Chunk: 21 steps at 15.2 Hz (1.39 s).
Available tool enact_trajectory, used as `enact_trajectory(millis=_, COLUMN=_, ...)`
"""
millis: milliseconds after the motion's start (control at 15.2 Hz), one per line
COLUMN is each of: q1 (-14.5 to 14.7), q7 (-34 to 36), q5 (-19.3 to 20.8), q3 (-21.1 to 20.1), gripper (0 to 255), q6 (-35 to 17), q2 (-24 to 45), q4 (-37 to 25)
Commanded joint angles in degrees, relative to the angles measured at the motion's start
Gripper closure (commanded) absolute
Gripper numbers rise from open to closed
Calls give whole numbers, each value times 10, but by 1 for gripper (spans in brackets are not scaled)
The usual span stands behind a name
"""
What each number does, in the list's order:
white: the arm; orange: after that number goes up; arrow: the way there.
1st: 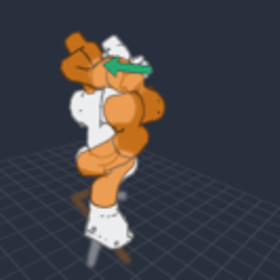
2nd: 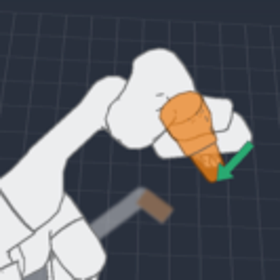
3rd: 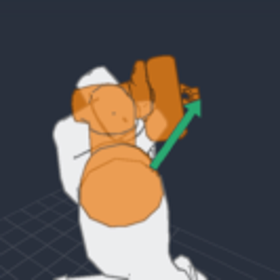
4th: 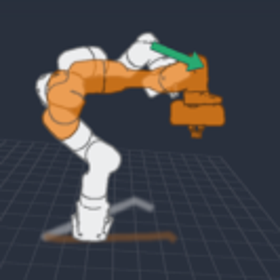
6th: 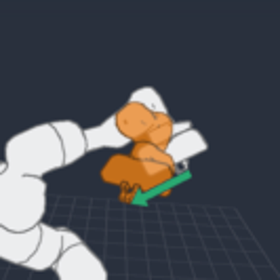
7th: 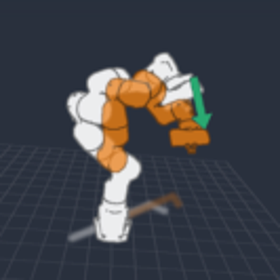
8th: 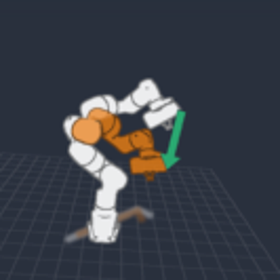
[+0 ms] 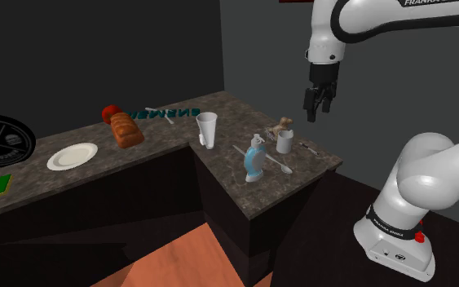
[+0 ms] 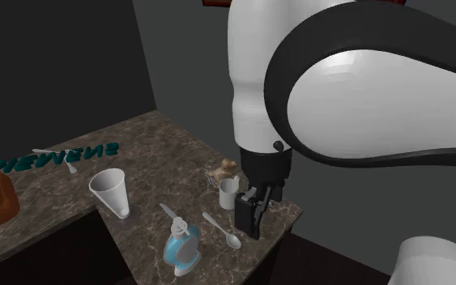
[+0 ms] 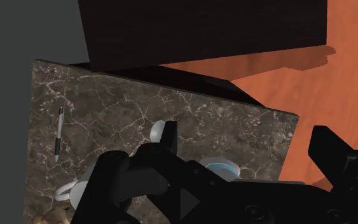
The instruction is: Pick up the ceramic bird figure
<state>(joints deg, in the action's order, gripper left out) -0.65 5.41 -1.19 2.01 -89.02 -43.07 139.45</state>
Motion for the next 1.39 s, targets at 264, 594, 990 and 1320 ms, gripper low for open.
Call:
enact_trajectory(millis=264, q1=-15, q7=-34, q5=24, q3=33, gripper=0, q6=-66, q2=46, q4=10)
enact_trajectory(millis=594, q1=-32, q7=-76, q5=46, q3=75, gripper=0, q6=-147, q2=120, q4=5)
enact_trajectory(millis=990, q1=-45, q7=-129, q5=52, q3=123, gripper=0, q6=-237, q2=224, q4=-27)
enact_trajectory(millis=1320, q1=-53, q7=-179, q5=34, q3=159, gripper=0, q6=-299, q2=322, q4=-73)
